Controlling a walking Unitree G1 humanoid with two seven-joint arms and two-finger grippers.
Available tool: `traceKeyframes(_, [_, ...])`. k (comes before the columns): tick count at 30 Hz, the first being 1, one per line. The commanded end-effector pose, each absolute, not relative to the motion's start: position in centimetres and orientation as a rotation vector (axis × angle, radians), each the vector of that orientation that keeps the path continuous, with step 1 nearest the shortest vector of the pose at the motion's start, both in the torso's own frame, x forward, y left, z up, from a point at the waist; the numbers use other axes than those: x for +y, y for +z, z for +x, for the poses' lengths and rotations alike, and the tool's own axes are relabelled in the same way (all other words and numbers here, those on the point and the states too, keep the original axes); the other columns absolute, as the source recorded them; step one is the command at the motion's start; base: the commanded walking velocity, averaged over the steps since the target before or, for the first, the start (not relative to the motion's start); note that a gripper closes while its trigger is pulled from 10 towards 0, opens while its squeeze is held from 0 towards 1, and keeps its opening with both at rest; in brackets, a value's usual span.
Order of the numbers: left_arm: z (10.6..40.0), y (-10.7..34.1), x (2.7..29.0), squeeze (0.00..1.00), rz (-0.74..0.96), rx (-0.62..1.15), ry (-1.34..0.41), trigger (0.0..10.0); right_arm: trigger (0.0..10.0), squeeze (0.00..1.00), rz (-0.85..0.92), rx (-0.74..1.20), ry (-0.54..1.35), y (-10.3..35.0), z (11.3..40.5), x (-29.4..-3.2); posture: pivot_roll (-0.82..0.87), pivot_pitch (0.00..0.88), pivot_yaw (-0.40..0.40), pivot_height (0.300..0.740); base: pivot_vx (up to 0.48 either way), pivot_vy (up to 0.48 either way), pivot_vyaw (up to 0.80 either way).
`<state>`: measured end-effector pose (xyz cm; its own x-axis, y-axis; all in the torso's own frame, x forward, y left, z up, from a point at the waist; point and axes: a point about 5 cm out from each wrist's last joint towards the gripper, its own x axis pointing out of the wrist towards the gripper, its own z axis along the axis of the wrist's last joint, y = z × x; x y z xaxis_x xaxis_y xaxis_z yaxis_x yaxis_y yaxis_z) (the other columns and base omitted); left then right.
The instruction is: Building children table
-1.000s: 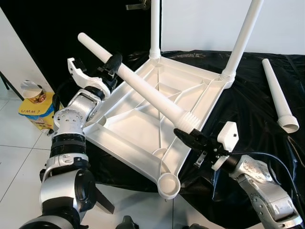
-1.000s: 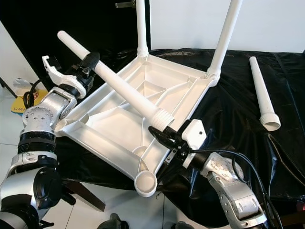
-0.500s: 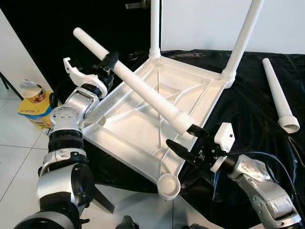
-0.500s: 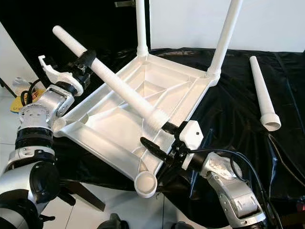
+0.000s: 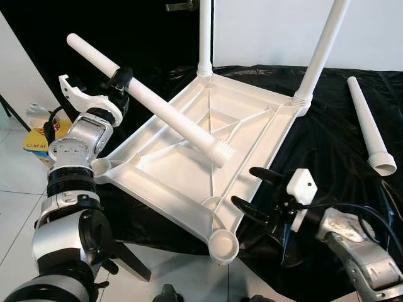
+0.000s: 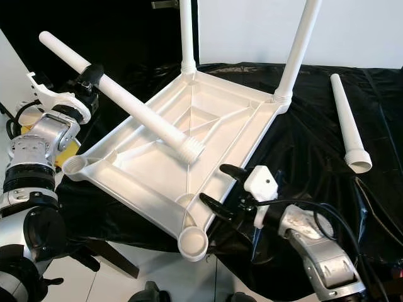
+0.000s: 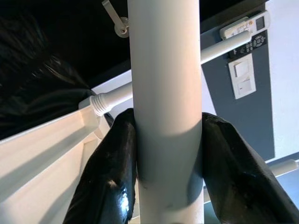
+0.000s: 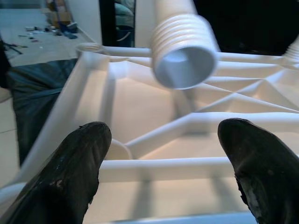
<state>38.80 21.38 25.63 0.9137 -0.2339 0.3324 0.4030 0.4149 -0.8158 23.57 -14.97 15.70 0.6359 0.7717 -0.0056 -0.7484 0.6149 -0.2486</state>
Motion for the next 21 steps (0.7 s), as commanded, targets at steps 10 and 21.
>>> traceKeyframes(10, [37.2, 29.1, 16.0, 0.00, -0.700, -0.325, -0.724, 10.0, 10.0, 0.00, -0.251, -0.139, 0.743, 18.5, 25.9, -16.2, -0.03, 0.035, 0.023, 0.740, 0.000, 0.000, 0.00])
traceKeyframes(21, [35.1, 31.1, 11.0, 0.00, -0.508, -0.392, -0.860, 10.0, 10.0, 0.00, -0.287, -0.132, 0.718, 19.6, 27.4, -14.6, -0.02, 0.026, 0.003, 0.740, 0.000, 0.000, 0.00])
